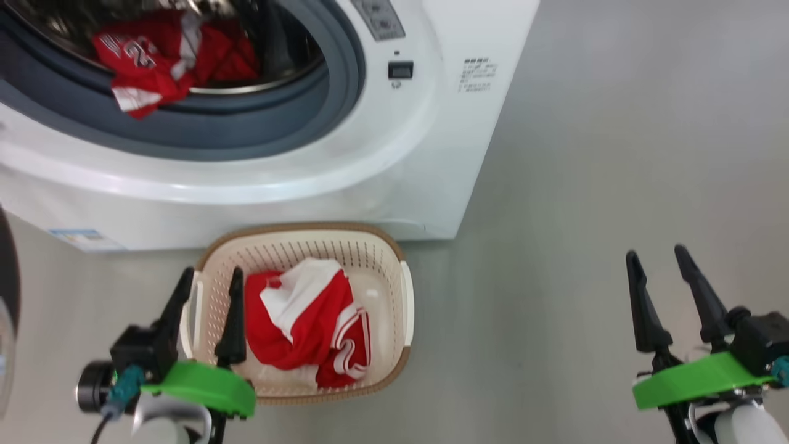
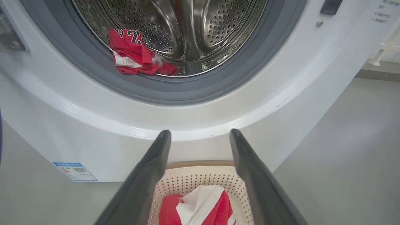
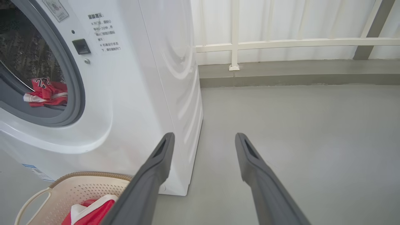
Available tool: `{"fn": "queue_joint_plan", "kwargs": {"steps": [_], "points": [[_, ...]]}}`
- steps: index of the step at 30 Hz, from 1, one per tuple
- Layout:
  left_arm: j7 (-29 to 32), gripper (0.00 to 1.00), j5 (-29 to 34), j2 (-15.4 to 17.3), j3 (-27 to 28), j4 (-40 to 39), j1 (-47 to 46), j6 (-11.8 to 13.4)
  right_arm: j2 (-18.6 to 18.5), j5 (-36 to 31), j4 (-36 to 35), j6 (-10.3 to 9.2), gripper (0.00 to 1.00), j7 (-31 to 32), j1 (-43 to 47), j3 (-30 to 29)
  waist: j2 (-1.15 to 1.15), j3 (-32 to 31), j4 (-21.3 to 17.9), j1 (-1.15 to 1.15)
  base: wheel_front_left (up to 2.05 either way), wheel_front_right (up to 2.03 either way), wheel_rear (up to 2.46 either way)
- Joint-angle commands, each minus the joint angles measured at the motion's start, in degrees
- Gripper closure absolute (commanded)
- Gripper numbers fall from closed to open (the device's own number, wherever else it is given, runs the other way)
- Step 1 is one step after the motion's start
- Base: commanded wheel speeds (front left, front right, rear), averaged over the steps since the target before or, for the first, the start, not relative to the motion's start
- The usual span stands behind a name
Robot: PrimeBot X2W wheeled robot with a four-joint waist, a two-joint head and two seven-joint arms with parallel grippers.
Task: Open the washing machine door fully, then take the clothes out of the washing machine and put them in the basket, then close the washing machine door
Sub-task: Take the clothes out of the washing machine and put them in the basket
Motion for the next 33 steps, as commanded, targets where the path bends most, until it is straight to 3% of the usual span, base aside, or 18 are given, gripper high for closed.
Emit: {"fn": "queue_joint_plan", "kwargs": {"steps": [1, 18, 33], "points": [[-0.45, 0.00, 0.64, 1.41, 2.00, -1.73, 1.35, -0.46, -0.96, -0.10, -1.09, 0.36, 0.00, -0.36, 0.78, 1.46, 0.00, -3.96, 0.32, 0.00, 0.00, 0.00, 0.00], [-0.45, 0.00, 0.80, 1.41, 3.81, -15.54, 17.59, 0.95, -0.96, 0.33, -2.31, 0.36, 0.00, -0.36, 11.59, 0.43, 0.00, -14.93, 0.47, 0.00, 0.00, 0.00, 0.00], [-0.45, 0.00, -0.17, 1.41, 3.97, -21.73, 25.32, 3.49, -0.71, 0.64, -3.40, 0.36, 0.00, -0.36, 15.46, -0.63, 0.00, -16.91, 0.32, 0.00, 0.00, 0.00, 0.00]]}}
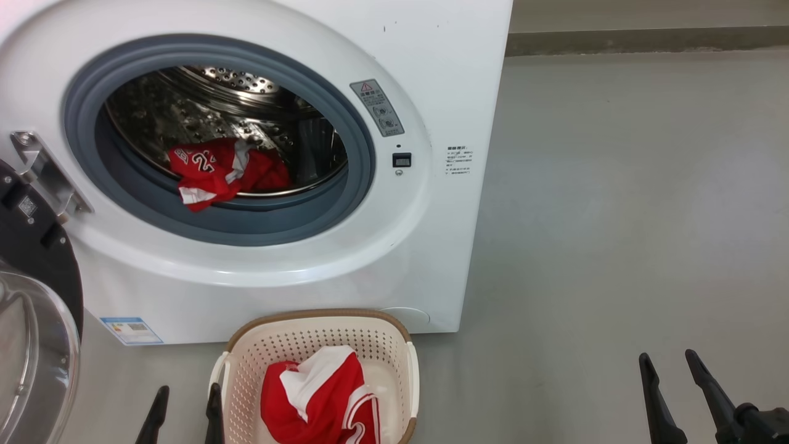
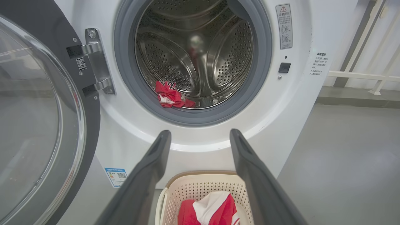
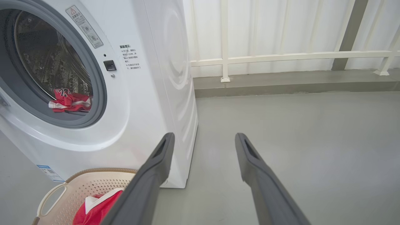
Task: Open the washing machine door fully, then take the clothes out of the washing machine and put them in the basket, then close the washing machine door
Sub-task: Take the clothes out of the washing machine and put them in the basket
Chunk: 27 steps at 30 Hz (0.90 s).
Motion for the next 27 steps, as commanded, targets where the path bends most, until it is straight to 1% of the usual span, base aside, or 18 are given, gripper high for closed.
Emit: {"fn": "queue_joint_plan", "kwargs": {"steps": [1, 19, 23, 27], "points": [[-0.45, 0.00, -0.72, 0.59, 1.66, -1.95, -0.33, 0.44, -0.90, 0.39, -1.57, 0.36, 0.00, -0.37, 0.05, 0.84, 0.00, -0.04, -0.01, 0.00, 0.00, 0.00, 0.00], [-0.45, 0.00, -0.78, 0.59, 0.58, -1.86, -1.06, 1.38, -0.87, 0.32, -1.76, 0.36, 0.00, -0.37, -0.57, 0.83, 0.00, 1.30, -0.19, 0.00, 0.00, 0.00, 0.00], [-0.45, 0.00, -0.07, 0.59, -0.17, 0.62, -4.10, 1.46, -0.65, 0.31, -1.96, 0.36, 0.00, -0.37, -1.66, 0.77, 0.00, 3.24, -0.14, 0.00, 0.00, 0.00, 0.00], [-0.45, 0.00, 0.98, 0.59, -0.60, 4.81, -9.87, 1.57, -0.31, 0.37, -2.02, 0.36, 0.00, -0.37, -3.68, 1.04, 0.00, 6.22, -0.37, 0.00, 0.00, 0.00, 0.00]]}}
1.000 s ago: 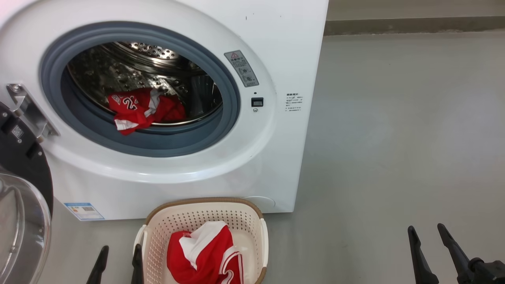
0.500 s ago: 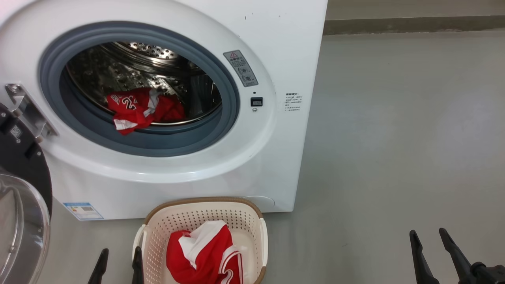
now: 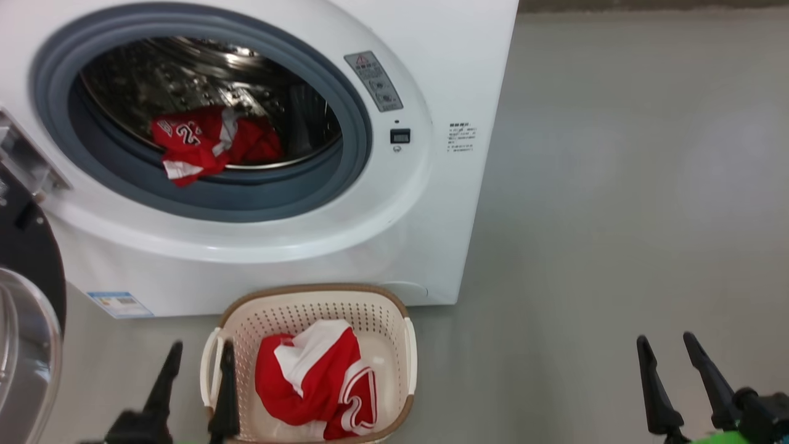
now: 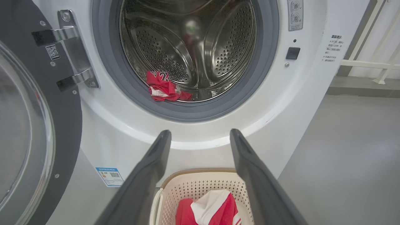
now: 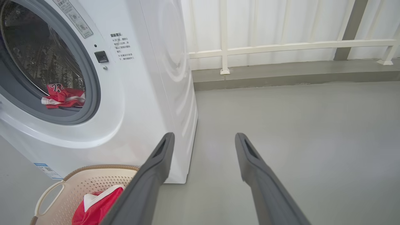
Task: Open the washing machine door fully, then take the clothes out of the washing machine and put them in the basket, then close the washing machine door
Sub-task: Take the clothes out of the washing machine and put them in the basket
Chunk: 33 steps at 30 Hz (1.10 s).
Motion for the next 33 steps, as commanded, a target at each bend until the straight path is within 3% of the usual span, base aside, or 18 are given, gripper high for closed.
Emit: {"fn": "queue_joint_plan", "kwargs": {"steps": [1, 14, 21, 33], "points": [[-0.45, 0.00, 0.96, 0.52, 1.60, -0.08, -4.04, 0.30, -0.83, 0.11, -1.48, 0.36, 0.00, -0.37, -2.84, 1.42, 0.00, 2.58, -0.34, 0.00, 0.00, 0.00, 0.00], [-0.40, 0.00, 3.13, 3.08, 1.41, 17.26, -30.90, 0.97, 0.20, 0.56, -1.84, 0.36, 0.00, -0.37, -9.66, 2.17, 0.00, 12.10, -2.66, 0.00, 0.00, 0.00, 0.00], [2.10, 0.00, 5.21, 5.04, 0.25, 26.36, -43.39, 2.71, 0.49, 0.97, -2.40, 0.36, 0.00, -0.37, -13.02, 2.21, 0.00, 16.55, -3.96, 0.00, 0.00, 0.00, 0.00], [6.21, 0.00, 8.99, 8.80, -1.47, 44.31, -62.72, 8.79, 0.65, 2.45, -2.47, 0.36, 0.00, -0.37, -17.50, 3.29, 0.00, 22.98, -6.09, 0.00, 0.00, 0.00, 0.00]]}}
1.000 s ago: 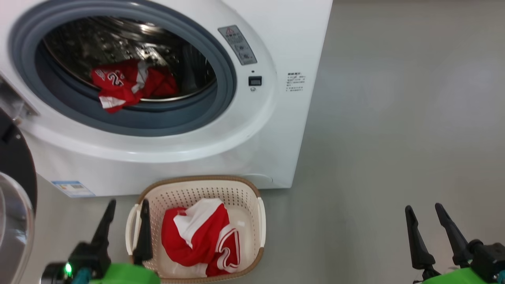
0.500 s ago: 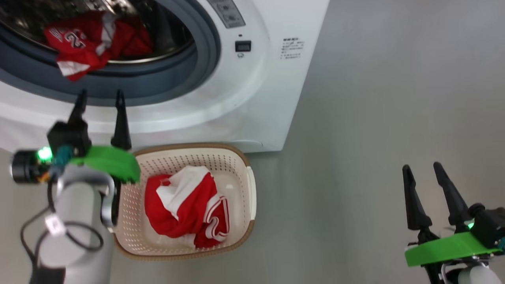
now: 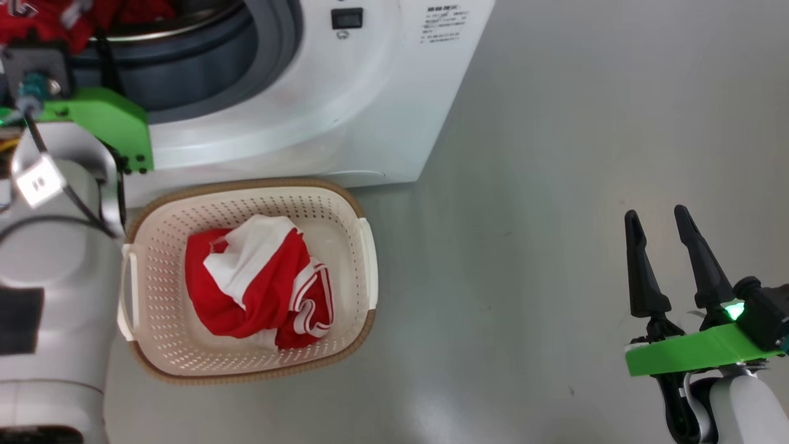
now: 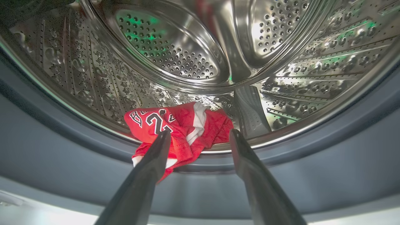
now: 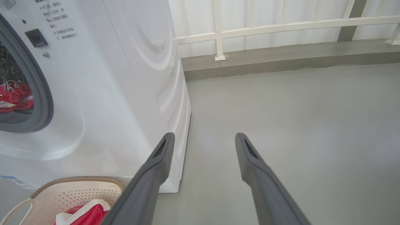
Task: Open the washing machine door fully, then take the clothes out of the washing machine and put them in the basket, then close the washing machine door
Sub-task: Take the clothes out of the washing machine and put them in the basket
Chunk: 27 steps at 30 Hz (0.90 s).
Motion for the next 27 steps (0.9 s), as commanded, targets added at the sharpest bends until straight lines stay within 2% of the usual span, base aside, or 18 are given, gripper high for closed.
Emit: {"fn": "queue_joint_plan", "kwargs": {"steps": [1, 4, 12, 24, 25, 27], "points": [[0.45, 0.00, 0.66, 2.99, 0.70, -0.50, -1.31, 0.71, -0.24, 0.68, -1.29, 0.36, 0.00, -0.36, -0.71, 1.53, 0.00, 1.61, -1.19, 0.00, 0.00, 0.00, 0.00], [1.21, 0.00, 2.17, 4.37, -0.42, 3.15, -4.44, 2.20, -0.24, 1.04, -1.27, 0.36, 0.00, -0.36, -1.45, 2.02, 0.00, 2.61, -1.81, 0.00, 0.00, 0.00, 0.00], [2.45, 0.00, 3.69, 7.83, -2.04, 11.65, -11.06, 4.32, -0.23, 1.80, -1.38, 0.36, 0.00, -0.36, -3.00, 3.01, 0.00, 5.10, -3.59, 0.00, 0.00, 0.00, 0.00], [2.63, 0.00, 3.93, 10.69, -3.60, 15.47, -13.56, 5.12, -0.23, 2.31, -1.52, 0.36, 0.00, -0.36, -3.44, 3.58, 0.00, 6.64, -5.26, 0.00, 0.00, 0.00, 0.00], [2.58, 0.07, 3.84, 10.76, -3.66, 15.58, -13.68, 5.16, -0.23, 2.32, -1.55, 0.36, 0.00, -0.36, -3.46, 3.59, 0.00, 6.73, -5.26, 0.00, 0.00, 0.00, 0.00], [2.46, 0.51, 3.68, 10.85, -3.80, 15.77, -13.97, 5.22, -0.23, 2.36, -1.64, 0.36, 0.00, -0.36, -3.53, 3.56, 0.00, 6.96, -5.22, 0.00, 0.00, 0.00, 0.00]]}}
